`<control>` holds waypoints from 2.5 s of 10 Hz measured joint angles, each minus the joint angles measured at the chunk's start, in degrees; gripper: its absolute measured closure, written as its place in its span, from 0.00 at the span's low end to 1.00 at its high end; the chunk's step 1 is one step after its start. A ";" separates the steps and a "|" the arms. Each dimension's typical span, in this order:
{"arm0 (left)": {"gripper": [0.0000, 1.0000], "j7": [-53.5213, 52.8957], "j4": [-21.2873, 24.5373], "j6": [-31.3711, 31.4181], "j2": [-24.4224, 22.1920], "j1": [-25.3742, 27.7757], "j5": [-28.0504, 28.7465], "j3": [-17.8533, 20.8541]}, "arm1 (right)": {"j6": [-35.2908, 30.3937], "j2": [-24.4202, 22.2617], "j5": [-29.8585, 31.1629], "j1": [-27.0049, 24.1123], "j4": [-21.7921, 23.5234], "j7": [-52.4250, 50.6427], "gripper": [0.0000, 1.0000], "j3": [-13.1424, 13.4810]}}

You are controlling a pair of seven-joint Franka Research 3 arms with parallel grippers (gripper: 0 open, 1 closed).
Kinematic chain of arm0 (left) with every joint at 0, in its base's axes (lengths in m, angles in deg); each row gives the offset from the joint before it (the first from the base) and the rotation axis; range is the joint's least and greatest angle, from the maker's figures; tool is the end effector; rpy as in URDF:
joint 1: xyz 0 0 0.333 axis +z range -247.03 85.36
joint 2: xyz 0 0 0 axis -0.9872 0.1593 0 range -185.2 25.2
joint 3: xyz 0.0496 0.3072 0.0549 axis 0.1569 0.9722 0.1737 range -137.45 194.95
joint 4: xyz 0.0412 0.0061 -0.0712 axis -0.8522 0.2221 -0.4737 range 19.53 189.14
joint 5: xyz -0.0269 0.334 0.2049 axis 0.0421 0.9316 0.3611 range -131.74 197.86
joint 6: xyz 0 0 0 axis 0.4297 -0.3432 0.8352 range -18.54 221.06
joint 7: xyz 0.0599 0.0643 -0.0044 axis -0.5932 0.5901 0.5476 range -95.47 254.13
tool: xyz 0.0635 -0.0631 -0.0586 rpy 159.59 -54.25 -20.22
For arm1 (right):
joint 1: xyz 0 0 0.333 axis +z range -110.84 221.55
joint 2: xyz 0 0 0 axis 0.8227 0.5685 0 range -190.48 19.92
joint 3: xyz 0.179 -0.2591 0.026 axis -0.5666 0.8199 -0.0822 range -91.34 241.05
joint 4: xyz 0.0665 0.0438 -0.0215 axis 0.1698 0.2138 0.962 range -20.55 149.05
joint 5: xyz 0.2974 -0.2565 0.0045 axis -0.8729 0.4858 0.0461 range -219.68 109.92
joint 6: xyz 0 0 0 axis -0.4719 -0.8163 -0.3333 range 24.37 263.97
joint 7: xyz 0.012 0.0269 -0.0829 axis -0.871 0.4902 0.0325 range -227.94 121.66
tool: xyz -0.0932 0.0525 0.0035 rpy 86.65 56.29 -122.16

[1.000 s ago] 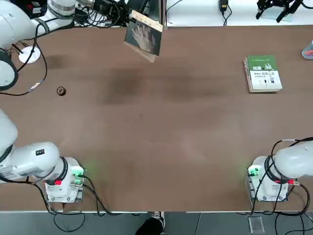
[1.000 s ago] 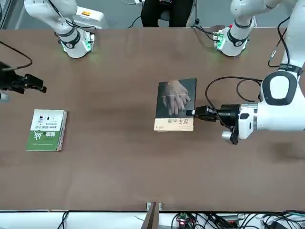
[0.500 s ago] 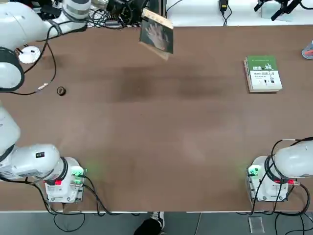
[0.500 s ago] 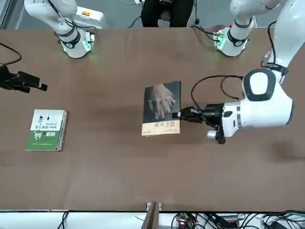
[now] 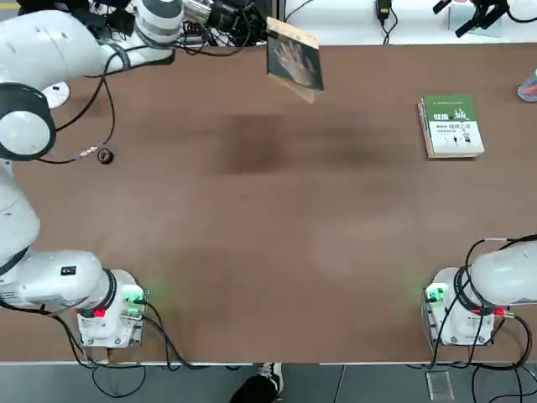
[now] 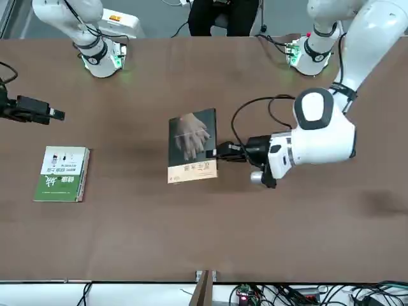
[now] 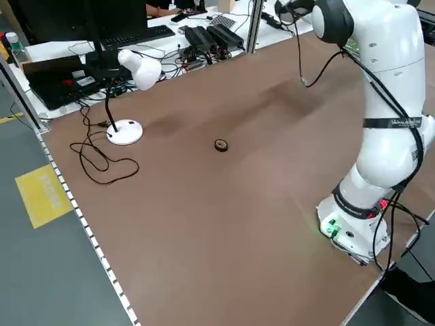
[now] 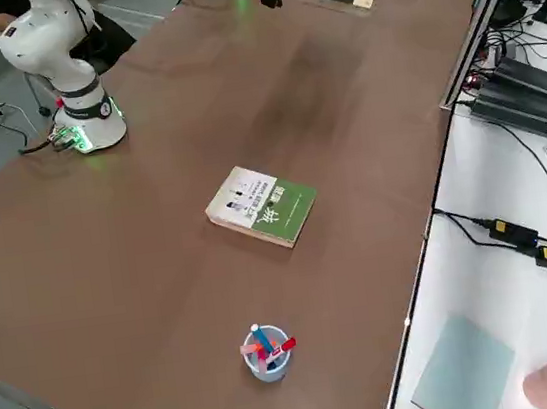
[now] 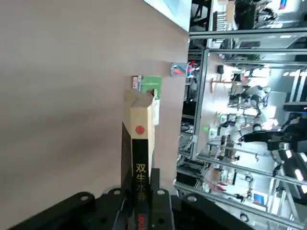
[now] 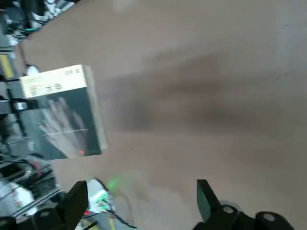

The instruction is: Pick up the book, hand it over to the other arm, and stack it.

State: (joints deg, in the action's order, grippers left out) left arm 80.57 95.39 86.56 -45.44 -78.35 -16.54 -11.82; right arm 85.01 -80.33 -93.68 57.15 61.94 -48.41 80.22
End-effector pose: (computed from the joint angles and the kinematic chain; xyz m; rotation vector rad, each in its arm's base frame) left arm 0.6304 -0.3709 0.4558 2.0101 0.0209 -0.0997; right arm 0.5751 0.0375 0.6012 -2.4605 0.1785 0.1872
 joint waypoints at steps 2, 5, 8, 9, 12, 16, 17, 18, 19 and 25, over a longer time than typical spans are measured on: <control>0.99 0.00 -0.86 1.83 0.94 -1.73 -1.84 0.05 | 1.75 0.05 -2.61 -0.02 1.81 -0.67 0.00 0.87; 0.99 -0.13 -3.22 2.11 3.30 -3.05 -2.19 0.09 | 5.43 0.13 -8.82 -0.10 5.50 -0.70 0.00 1.41; 0.99 -1.05 -4.59 3.76 4.73 -5.47 -2.19 0.11 | 7.02 0.42 -15.98 -0.96 8.81 -3.12 0.00 1.75; 0.99 -1.90 -4.85 4.53 5.14 -6.32 -2.19 0.12 | 7.18 0.68 -18.42 -1.20 9.90 -4.60 0.00 1.88; 0.99 -3.77 -5.96 7.29 6.70 -8.72 -2.20 0.14 | 8.35 2.45 -24.39 -1.42 13.63 -10.10 0.00 1.96; 0.99 -4.23 -7.61 8.09 8.39 -10.37 -2.20 0.16 | 5.49 7.58 -25.87 -1.38 15.32 -16.35 0.01 1.85; 0.99 -4.23 -7.92 8.10 8.63 -10.60 -2.20 0.16 | 4.04 8.64 -26.07 -1.37 15.32 -17.12 0.02 1.83; 0.99 -4.23 -8.18 8.11 8.85 -10.73 -2.20 0.16 | 2.75 9.28 -26.21 -1.36 15.33 -17.65 0.02 1.82; 0.99 -4.23 -8.35 8.11 9.03 -10.78 -2.20 0.16 | 1.70 9.52 -26.26 -1.31 15.33 -17.74 0.02 1.80; 0.99 -4.26 -8.44 9.45 9.42 -13.34 -2.20 0.25 | -0.05 9.80 -32.59 0.25 18.94 -21.57 0.02 1.56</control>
State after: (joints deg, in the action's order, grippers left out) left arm 76.31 86.95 96.01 -36.02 -91.69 -18.74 -11.57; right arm 84.95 -70.53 -126.26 57.40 80.88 -69.97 81.78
